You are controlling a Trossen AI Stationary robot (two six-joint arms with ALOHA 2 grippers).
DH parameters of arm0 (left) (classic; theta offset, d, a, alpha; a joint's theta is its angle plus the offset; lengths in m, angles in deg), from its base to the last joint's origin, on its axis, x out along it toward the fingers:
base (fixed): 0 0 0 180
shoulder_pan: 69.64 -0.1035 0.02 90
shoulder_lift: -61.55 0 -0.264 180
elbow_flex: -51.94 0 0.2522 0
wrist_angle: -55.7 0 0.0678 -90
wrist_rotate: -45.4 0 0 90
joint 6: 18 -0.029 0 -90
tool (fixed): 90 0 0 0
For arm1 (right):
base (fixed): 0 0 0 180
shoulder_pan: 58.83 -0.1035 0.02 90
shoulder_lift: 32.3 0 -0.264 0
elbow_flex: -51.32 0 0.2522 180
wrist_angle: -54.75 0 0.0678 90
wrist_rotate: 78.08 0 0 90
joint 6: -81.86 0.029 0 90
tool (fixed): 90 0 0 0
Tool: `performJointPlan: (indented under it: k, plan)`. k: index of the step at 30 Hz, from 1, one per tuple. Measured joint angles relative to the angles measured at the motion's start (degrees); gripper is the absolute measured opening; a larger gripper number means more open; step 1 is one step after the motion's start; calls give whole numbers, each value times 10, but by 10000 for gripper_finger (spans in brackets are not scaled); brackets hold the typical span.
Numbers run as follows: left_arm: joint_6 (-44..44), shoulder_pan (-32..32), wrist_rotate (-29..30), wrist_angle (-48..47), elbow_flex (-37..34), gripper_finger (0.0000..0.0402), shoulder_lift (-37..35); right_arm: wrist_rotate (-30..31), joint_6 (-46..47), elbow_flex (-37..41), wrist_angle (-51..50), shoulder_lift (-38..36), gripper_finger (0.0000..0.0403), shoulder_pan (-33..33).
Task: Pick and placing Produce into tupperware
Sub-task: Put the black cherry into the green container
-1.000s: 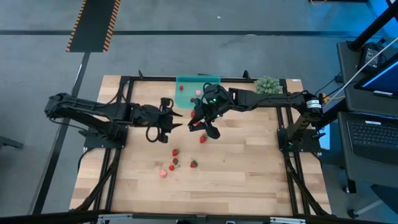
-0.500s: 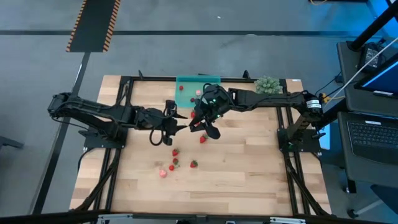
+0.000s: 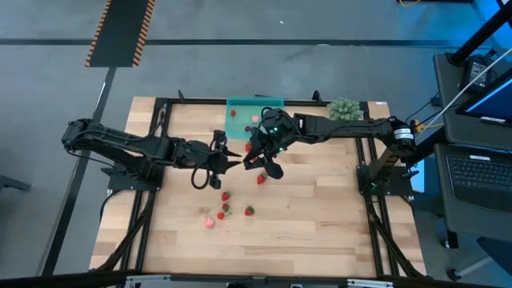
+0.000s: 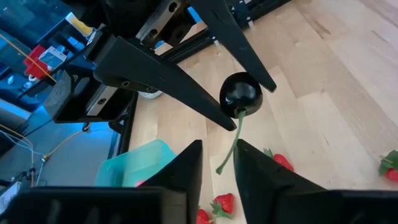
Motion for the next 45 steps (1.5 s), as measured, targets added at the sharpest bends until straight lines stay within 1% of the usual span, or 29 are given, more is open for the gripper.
performJointPlan:
  k: [12, 23, 26, 29, 33, 36, 39, 41, 45]
  plan:
    - [0, 0, 0, -5, 0, 6, 0, 0, 0, 0, 3, 0, 118, 0]
    - [0, 0, 0, -5, 0, 2, 0, 0, 2, 0, 5, 0, 121, 0]
    - [0, 0, 0, -8, 1, 2, 0, 0, 2, 0, 12, 0, 139, 0]
    - [0, 0, 0, -18, 1, 2, 0, 1, 1, 0, 13, 0, 168, 0]
    - [1, 0, 0, -23, 1, 1, 0, 19, 2, 0, 7, 0, 209, 0]
    - [1, 0, 0, -30, 1, 1, 0, 20, 2, 0, -4, -2, 231, 5]
    - [13, 0, 0, -44, 1, 1, 0, 26, 14, -4, -10, -13, 240, 13]
    - [21, 0, 1, -50, 1, 1, 0, 43, 22, -20, -14, -19, 241, 18]
    - [31, -1, 12, -64, 1, 1, 0, 70, 44, -65, -93, -29, 234, 26]
